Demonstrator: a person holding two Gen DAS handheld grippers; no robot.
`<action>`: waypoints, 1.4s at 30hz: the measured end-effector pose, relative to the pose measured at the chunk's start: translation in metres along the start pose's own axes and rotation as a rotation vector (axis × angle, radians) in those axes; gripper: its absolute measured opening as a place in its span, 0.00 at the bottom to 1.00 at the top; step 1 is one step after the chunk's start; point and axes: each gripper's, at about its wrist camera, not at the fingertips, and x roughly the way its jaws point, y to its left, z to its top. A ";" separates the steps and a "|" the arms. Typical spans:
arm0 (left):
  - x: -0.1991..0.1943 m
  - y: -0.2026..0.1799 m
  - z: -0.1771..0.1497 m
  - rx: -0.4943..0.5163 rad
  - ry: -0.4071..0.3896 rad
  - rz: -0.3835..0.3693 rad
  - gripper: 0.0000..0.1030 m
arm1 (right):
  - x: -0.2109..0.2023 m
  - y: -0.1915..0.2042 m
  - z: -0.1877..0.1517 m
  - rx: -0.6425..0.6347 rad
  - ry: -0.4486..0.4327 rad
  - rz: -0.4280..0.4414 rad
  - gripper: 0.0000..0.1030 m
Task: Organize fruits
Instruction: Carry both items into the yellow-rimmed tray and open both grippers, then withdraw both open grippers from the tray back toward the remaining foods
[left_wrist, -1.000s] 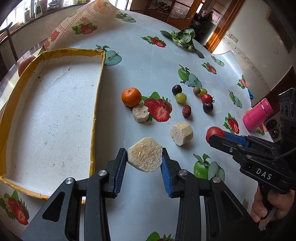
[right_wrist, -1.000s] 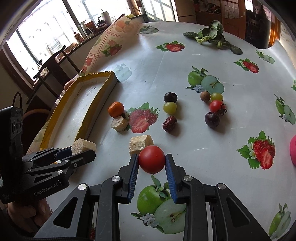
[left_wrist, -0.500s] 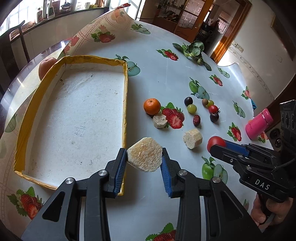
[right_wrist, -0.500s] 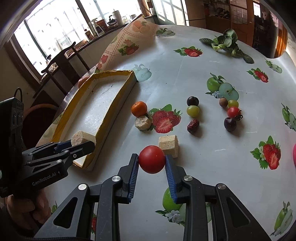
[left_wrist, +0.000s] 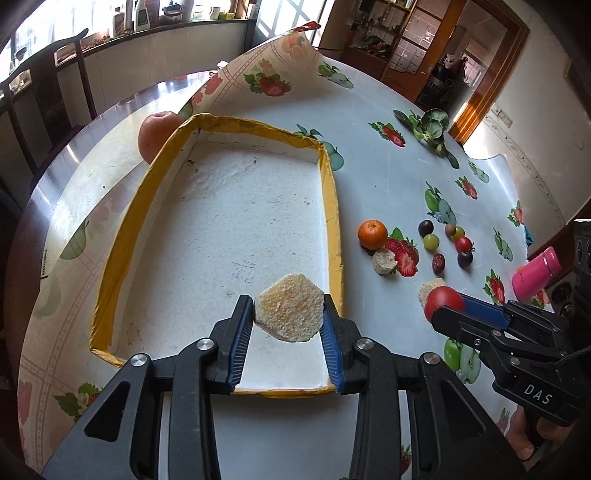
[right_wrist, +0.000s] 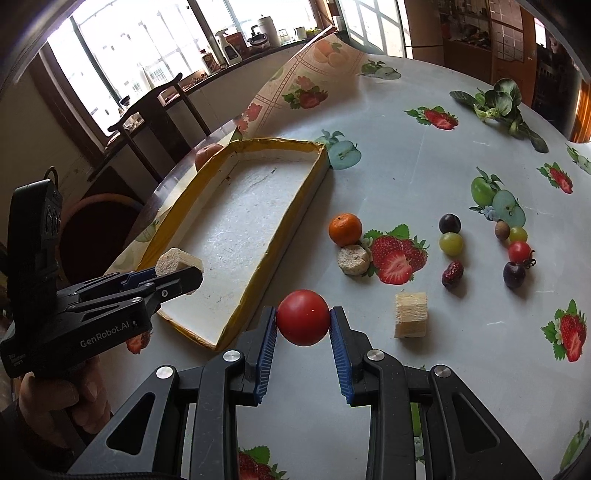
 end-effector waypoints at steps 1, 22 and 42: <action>-0.001 0.007 0.002 -0.009 -0.002 0.008 0.31 | 0.003 0.007 0.003 -0.008 0.000 0.010 0.29; 0.040 0.052 -0.018 -0.035 0.122 0.060 0.28 | 0.120 0.095 -0.003 -0.136 0.223 0.131 0.29; 0.011 0.047 -0.025 -0.056 0.087 0.102 0.58 | 0.070 0.094 -0.019 -0.212 0.153 0.071 0.56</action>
